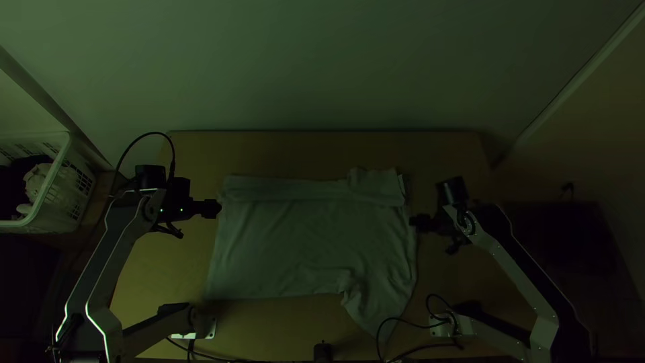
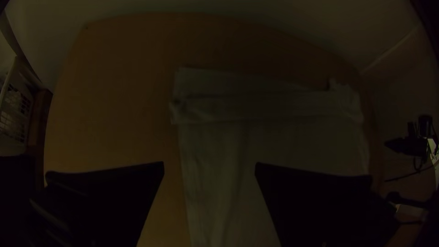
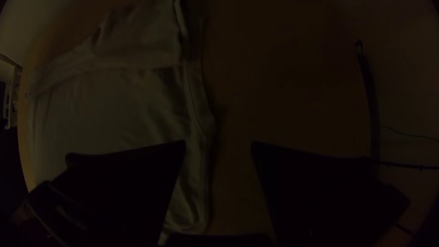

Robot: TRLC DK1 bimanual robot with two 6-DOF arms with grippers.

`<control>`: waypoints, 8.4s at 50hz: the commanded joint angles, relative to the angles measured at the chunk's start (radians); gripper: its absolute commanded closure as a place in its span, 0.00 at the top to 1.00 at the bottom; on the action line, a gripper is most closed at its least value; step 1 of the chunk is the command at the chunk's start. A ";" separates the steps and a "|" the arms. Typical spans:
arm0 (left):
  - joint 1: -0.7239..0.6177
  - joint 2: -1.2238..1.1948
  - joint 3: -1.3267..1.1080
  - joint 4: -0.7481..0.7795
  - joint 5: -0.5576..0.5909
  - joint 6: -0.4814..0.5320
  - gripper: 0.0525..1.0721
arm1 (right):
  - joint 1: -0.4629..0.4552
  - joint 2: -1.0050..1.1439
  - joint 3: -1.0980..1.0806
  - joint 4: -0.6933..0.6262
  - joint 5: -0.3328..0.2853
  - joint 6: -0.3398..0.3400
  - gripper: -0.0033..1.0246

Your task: Fold the t-shirt

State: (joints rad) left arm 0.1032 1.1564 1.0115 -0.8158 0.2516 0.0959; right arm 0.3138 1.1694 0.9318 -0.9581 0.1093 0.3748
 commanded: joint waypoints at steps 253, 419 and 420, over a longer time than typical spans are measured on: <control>-0.111 0.477 0.334 -0.103 -0.278 0.304 0.02 | -0.099 0.449 0.364 -0.056 -0.229 -0.135 0.03; -0.135 0.608 0.165 0.282 0.123 -0.182 0.03 | -0.285 0.168 0.564 0.041 -0.218 -0.082 0.96; -0.131 0.603 0.165 0.274 0.109 -0.177 0.03 | -0.285 0.167 0.559 0.042 -0.218 -0.082 0.96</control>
State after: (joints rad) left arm -0.0444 1.7981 1.2148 -0.4984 0.4156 -0.0898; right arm 0.0189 1.3685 1.5219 -0.9207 -0.1131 0.2718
